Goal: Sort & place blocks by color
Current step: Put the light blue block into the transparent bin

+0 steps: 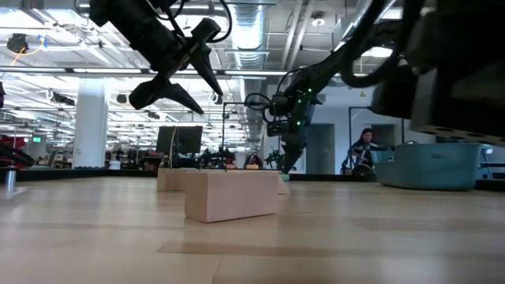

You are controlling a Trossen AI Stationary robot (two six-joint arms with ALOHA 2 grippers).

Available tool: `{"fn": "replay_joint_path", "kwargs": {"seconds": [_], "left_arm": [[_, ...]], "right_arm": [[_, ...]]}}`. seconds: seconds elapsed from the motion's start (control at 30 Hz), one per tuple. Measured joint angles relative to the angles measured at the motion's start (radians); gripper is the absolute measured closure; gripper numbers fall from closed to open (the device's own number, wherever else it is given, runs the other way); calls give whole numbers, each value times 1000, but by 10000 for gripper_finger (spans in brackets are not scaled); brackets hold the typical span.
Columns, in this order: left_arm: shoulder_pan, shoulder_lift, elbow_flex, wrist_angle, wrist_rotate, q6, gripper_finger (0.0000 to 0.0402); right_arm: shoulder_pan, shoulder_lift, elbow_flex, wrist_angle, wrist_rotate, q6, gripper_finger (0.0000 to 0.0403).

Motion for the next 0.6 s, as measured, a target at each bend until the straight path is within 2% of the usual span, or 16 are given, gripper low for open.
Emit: {"fn": "replay_joint_path", "kwargs": {"seconds": [0.27,0.6], "left_arm": [[35,0,0,1,1,32,195],[35,0,0,8,0,31,195]], "right_arm": [[-5,0,-9,-53,-7,8,402],[34,0,-9,-31,-3,-12,402]]}}
